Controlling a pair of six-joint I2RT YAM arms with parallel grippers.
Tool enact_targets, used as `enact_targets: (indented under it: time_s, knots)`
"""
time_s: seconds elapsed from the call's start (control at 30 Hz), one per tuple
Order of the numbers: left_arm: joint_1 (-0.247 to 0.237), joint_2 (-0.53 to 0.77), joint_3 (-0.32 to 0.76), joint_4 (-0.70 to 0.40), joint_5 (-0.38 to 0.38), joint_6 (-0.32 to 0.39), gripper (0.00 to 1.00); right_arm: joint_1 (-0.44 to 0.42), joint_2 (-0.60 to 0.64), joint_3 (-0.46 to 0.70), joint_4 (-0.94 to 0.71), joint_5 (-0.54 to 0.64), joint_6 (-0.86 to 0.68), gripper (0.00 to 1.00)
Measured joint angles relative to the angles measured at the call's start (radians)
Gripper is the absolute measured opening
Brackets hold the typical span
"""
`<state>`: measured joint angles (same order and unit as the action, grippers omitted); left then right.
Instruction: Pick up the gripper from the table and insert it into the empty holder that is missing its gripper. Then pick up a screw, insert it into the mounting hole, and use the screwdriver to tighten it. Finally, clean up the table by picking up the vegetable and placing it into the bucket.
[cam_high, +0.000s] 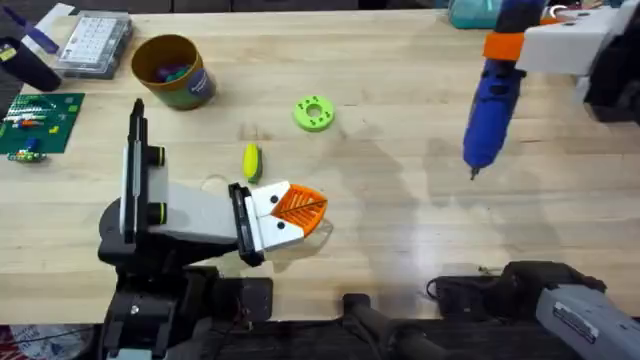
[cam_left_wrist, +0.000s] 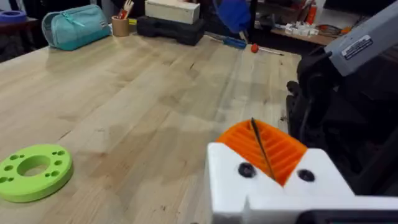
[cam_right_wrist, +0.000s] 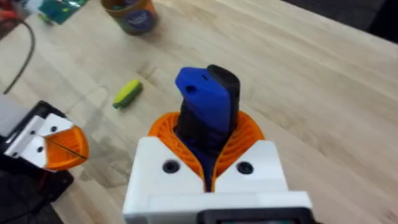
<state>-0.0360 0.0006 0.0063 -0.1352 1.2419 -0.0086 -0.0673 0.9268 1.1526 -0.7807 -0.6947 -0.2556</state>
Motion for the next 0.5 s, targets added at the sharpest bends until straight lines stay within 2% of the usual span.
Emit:
enact_targets:
  time_s: [0.23,0.5]
  knots:
    - [0.0,0.0,0.0,0.0,0.0,0.0,0.004,0.137,-0.005,0.001,0.183,-0.051,0.056,0.027]
    - [0.0,0.0,0.0,0.0,0.0,0.0,0.004,0.411,-0.004,0.002,0.367,-0.022,0.12,0.027]
